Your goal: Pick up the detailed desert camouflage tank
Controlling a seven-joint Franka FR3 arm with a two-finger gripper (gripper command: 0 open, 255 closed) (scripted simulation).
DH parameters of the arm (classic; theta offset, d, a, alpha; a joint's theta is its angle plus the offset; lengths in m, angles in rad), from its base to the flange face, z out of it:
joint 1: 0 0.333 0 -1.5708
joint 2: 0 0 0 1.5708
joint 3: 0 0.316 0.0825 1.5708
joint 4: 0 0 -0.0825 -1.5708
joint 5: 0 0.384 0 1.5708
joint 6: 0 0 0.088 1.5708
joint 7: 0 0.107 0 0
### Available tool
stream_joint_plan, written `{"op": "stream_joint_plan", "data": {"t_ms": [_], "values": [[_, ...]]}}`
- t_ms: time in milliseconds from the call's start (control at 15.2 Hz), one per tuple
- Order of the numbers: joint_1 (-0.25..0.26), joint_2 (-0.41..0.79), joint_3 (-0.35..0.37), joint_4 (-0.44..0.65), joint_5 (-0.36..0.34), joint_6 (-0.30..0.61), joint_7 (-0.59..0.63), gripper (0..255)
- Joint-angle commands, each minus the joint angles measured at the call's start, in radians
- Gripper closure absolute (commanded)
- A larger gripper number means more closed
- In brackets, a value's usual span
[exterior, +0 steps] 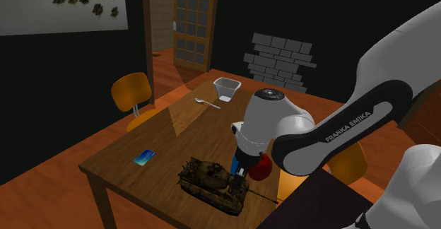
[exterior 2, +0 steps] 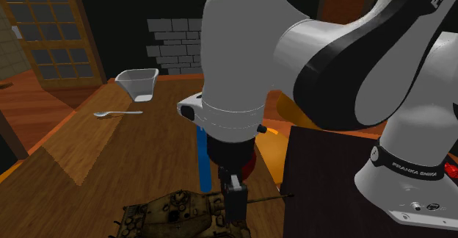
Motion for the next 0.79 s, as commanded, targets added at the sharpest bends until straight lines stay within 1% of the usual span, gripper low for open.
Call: {"op": "stream_joint_plan", "data": {"t_ms": [0, 132, 264, 330, 726], "values": [[-0.004, 0.029, 0.001, -0.004, -0.022, 0.032, 0.016, 0], [-0.008, 0.061, 0.001, -0.006, -0.05, 0.064, 0.037, 0], [-0.009, 0.071, 0.0, -0.006, -0.059, 0.072, 0.044, 0], [-0.009, 0.067, -0.001, -0.007, -0.056, 0.07, 0.041, 255], [-0.009, 0.067, -0.001, -0.007, -0.056, 0.07, 0.041, 255]]}}
